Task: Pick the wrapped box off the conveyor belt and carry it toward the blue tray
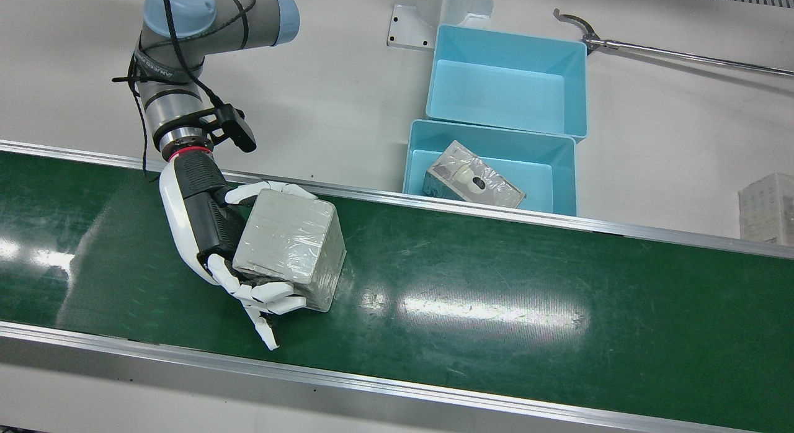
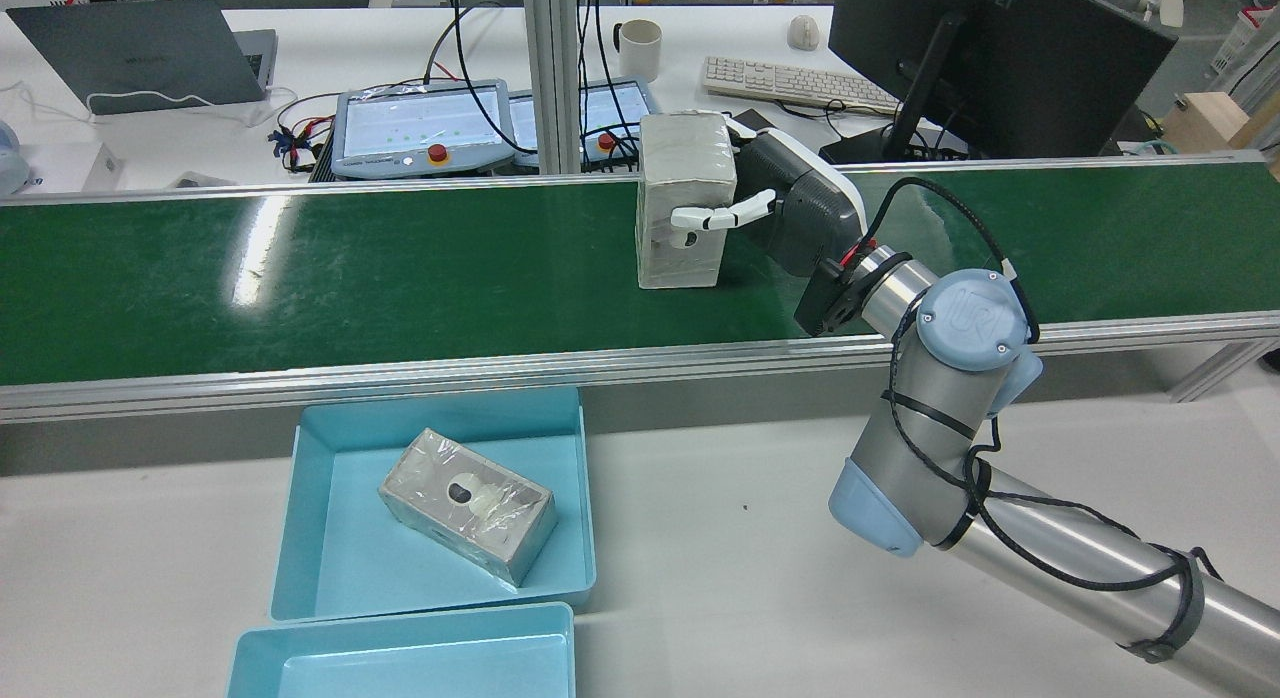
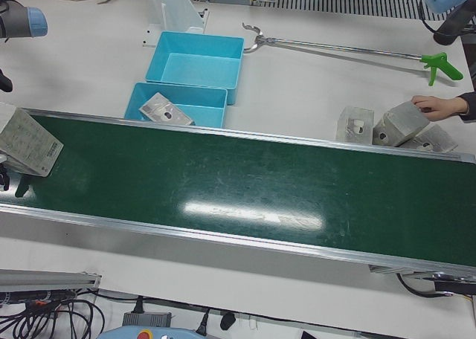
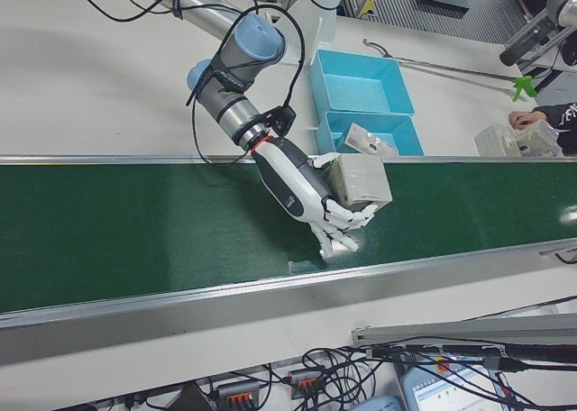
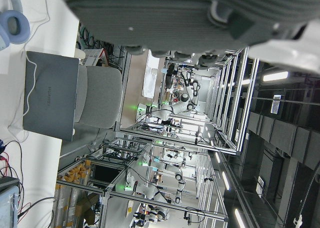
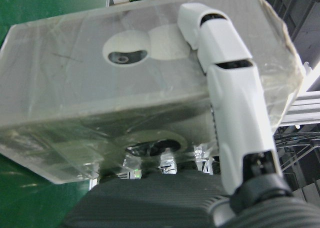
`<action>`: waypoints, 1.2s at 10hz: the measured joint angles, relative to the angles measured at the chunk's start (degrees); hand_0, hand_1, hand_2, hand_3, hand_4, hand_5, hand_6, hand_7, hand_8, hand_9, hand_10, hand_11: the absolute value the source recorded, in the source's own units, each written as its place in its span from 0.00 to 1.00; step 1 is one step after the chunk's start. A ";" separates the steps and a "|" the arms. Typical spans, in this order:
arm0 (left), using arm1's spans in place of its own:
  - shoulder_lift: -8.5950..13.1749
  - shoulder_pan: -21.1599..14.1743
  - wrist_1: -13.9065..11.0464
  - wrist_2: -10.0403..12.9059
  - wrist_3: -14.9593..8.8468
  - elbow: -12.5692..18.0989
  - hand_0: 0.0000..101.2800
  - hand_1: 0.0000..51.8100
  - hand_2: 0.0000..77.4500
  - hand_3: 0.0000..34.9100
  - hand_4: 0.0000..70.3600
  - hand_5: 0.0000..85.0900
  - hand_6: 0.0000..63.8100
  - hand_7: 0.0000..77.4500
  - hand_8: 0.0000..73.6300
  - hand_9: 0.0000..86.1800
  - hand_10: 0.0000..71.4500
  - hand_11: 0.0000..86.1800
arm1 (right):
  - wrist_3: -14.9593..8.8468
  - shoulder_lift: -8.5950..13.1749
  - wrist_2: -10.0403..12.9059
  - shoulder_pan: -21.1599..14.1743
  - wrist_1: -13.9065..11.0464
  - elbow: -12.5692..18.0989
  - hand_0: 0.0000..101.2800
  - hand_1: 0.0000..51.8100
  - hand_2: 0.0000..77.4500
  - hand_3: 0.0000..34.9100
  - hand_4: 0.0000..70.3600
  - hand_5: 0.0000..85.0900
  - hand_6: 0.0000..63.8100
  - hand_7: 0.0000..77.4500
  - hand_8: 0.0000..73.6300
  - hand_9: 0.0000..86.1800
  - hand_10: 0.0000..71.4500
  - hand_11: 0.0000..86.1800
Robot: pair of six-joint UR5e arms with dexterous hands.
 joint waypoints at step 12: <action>0.00 0.00 0.00 0.00 0.00 0.00 0.00 0.00 0.01 0.00 0.00 0.01 0.00 0.00 0.00 0.00 0.00 0.00 | -10.64 4.16 14.18 -16.28 -18.62 21.36 0.49 0.02 0.55 0.01 0.75 0.82 0.91 0.89 0.90 0.80 0.65 0.72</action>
